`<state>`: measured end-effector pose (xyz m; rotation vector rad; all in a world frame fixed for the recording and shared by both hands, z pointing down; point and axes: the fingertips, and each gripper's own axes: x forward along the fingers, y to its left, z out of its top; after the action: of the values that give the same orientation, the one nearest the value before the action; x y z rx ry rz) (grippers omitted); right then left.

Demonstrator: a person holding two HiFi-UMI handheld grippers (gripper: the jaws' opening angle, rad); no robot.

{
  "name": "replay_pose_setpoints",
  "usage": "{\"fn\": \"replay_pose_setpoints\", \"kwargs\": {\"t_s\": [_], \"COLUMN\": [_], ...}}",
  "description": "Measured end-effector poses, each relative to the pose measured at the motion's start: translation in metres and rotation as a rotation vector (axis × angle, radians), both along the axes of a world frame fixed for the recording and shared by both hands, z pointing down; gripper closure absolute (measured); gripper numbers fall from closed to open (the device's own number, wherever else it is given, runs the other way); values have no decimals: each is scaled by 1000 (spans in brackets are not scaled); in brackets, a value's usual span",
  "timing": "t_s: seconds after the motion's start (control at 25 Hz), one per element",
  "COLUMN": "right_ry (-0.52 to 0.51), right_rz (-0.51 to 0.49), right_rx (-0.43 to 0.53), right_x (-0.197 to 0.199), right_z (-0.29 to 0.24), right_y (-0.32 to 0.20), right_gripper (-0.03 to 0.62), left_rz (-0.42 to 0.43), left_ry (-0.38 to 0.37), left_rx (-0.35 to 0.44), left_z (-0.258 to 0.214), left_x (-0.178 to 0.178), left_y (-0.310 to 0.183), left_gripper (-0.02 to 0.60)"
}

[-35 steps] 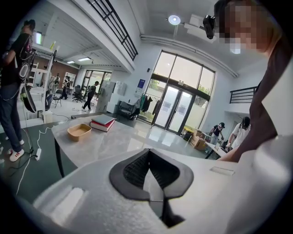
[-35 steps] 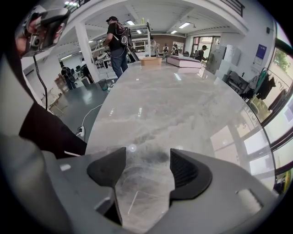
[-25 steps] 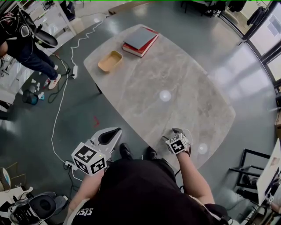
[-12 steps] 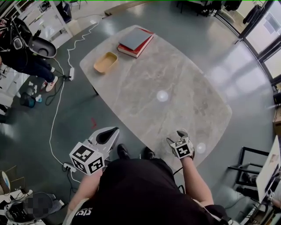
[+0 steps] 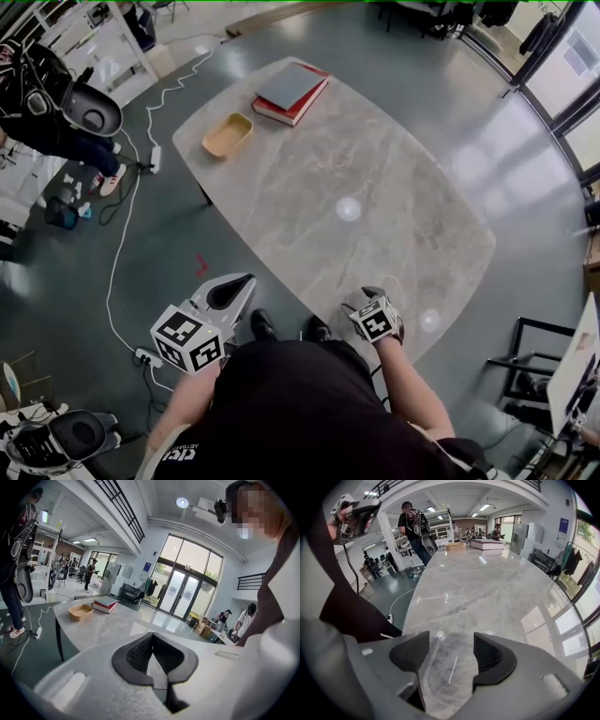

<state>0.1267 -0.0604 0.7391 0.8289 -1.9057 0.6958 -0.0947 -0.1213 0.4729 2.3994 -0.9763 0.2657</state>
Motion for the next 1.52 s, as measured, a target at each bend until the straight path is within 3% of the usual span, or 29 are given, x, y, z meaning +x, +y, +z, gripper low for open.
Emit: {"fn": "replay_pose_setpoints", "kwargs": {"t_s": [0.68, 0.88, 0.96, 1.08, 1.16, 1.28, 1.4, 1.52], "right_ry": [126, 96, 66, 66, 120, 236, 300, 303], "right_rz": [-192, -176, -146, -127, -188, -374, -555, -698], "right_rx": [69, 56, 52, 75, 75, 57, 44, -4], "right_x": [-21, -22, -20, -7, 6, 23, 23, 15], "right_z": [16, 12, 4, -13, -14, 2, 14, 19], "right_y": [-7, -6, -9, -21, -28, -27, -24, -15], "right_gripper": [412, 438, 494, 447, 403, 376, 376, 421], "left_rz": [-44, -41, -37, -42, -48, -44, -45, -60], "left_ry": [20, 32, 33, 30, 31, 34, 28, 26], "left_rx": [-13, -14, -13, -13, -16, -21, -23, -26], "left_z": [8, 6, 6, 6, 6, 7, 5, 5], "left_x": [-13, -12, -13, -19, -21, -20, -23, -29], "left_y": [7, 7, 8, 10, 10, 11, 14, 15], "left_gripper": [577, 577, 577, 577, 577, 577, 577, 577]}}
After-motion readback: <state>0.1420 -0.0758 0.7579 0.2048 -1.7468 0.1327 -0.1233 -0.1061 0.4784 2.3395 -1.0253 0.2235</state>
